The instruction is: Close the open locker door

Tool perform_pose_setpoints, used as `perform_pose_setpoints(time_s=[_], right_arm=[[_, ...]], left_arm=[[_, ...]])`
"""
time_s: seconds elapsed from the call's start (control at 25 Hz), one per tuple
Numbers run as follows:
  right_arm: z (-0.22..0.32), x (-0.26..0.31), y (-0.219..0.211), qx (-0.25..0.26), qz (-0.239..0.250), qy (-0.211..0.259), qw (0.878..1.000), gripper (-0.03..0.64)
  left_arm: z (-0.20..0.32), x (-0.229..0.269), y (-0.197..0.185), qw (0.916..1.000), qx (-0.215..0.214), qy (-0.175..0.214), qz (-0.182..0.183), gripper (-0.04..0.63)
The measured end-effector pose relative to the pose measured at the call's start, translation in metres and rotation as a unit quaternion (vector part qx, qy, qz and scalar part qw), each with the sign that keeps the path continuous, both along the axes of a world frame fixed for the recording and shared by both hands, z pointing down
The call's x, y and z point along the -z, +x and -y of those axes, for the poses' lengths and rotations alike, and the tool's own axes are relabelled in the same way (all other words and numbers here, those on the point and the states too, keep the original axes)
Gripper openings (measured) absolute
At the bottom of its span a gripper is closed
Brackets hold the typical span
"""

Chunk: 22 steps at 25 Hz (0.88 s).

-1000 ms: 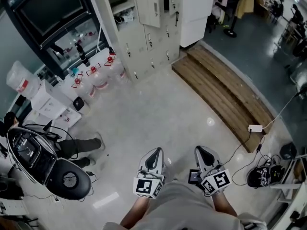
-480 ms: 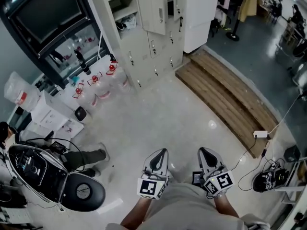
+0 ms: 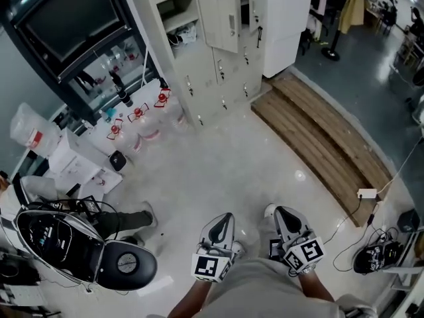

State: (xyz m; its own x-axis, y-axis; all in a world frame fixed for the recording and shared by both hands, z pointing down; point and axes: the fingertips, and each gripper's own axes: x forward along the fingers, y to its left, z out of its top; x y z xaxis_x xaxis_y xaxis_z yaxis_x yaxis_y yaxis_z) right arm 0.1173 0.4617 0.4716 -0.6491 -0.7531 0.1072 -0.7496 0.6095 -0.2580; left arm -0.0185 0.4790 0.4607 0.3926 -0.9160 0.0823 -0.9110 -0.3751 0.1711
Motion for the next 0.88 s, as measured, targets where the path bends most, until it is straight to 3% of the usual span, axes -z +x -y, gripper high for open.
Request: perform_pose_setpoints(time_s=[0.32,0.52,0.88], right_arm=[[0.068,-0.009,0.002,0.037,0.002,0.002,0.999,0.031],[0.128,-0.006,0.019,0.049,0.012,0.010,0.999,0.031],[0.221,0.003,0.055,0.089,0.014,0.025,0.996,0.031]], left_arm=[[0.052,-0.013,0.006,0.9993,0.034,-0.008,0.011,0.009],[0.105,-0.008,0.031,0.9993,0.035,-0.004,0.012,0.009],[0.197,0.007,0.071,0.9970,0.076,0.006,0.007,0.009]])
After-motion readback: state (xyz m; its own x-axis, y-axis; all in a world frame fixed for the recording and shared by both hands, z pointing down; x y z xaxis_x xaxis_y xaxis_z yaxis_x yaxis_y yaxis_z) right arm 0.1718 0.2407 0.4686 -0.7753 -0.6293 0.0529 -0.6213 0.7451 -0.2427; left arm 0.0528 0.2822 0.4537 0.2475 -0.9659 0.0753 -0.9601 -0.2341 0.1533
